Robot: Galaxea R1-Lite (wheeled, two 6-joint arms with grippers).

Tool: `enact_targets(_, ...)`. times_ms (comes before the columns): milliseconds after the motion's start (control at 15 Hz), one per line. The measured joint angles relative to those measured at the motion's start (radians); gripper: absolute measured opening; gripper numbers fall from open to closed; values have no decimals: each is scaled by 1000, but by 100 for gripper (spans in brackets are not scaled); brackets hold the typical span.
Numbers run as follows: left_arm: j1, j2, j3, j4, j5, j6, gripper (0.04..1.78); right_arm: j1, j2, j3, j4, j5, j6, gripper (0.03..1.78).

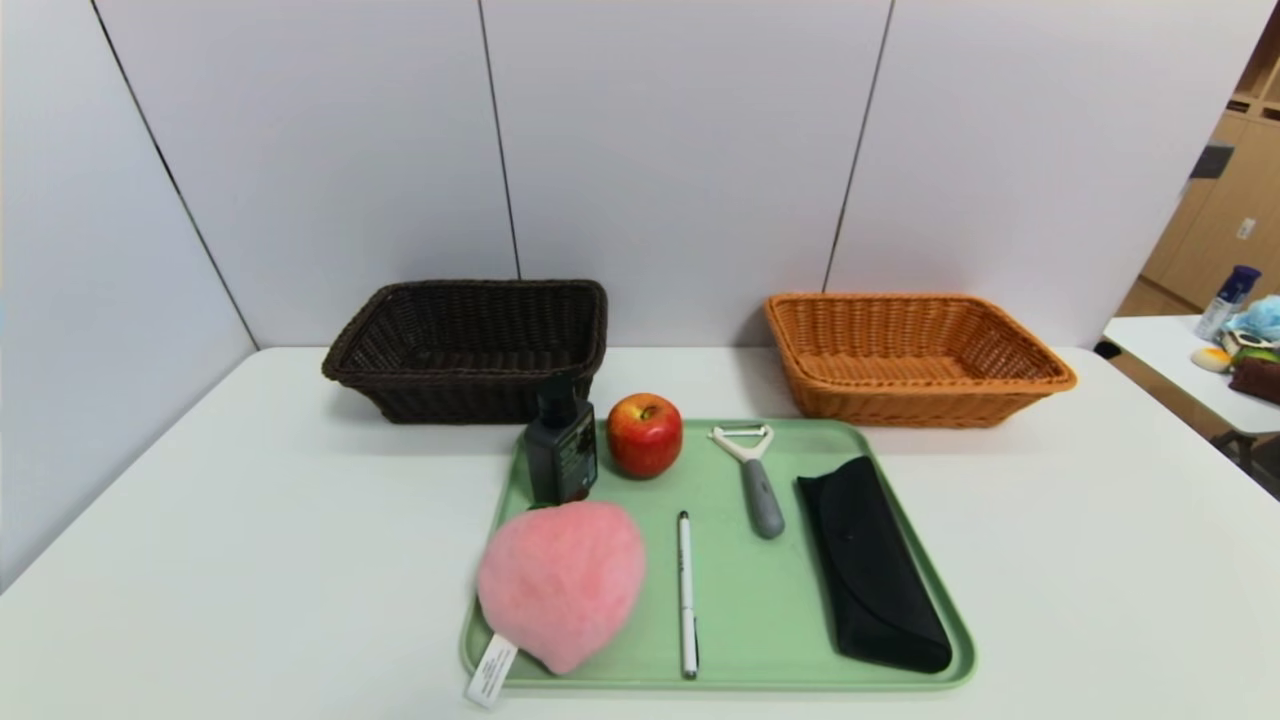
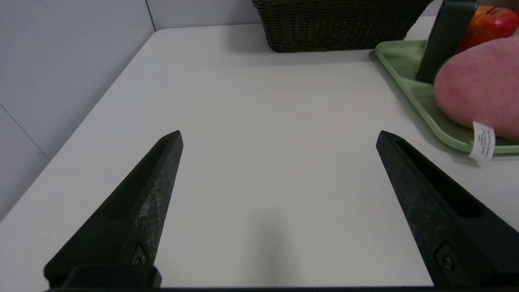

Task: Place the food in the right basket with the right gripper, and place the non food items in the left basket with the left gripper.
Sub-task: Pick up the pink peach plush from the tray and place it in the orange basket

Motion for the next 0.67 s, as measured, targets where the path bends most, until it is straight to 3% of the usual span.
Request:
enact_targets(133, 0, 45, -139, 85, -6, 8, 169, 0, 11, -30, 61, 20, -39, 171)
enact_targets(333, 0, 195, -439, 290, -7, -4, 169, 0, 95, -199, 152, 78, -26, 171)
enact_targets(467, 1, 349, -617, 422, -17, -51, 169, 0, 243, -393, 221, 109, 4, 171)
enact_targets(667, 1, 593, -824, 531, -36, -199, 169, 6, 561, -782, 348, 135, 80, 171)
